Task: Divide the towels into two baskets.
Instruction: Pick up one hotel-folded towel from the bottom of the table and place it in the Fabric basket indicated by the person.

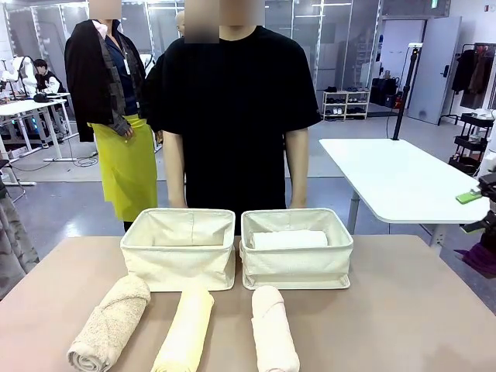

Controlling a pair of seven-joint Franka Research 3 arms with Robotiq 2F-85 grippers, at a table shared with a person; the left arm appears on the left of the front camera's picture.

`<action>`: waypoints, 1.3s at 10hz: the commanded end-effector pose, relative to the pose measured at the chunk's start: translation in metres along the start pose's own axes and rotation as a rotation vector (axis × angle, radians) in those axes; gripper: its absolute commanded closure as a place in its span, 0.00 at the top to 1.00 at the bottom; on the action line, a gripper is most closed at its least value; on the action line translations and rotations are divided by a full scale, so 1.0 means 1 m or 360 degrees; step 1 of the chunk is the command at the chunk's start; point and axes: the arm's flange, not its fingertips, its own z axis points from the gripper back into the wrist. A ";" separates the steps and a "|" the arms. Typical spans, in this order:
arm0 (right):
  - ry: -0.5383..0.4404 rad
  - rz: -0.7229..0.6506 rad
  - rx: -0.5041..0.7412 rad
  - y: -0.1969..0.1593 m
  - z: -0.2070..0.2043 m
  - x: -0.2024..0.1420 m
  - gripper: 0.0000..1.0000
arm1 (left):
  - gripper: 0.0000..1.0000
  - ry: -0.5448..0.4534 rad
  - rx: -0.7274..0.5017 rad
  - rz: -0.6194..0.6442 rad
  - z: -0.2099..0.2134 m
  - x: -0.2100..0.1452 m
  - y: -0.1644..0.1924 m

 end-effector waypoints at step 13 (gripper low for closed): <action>-0.0012 0.0000 0.0322 -0.049 0.051 -0.023 1.00 | 1.00 -0.0007 -0.0023 -0.0007 0.003 -0.001 -0.002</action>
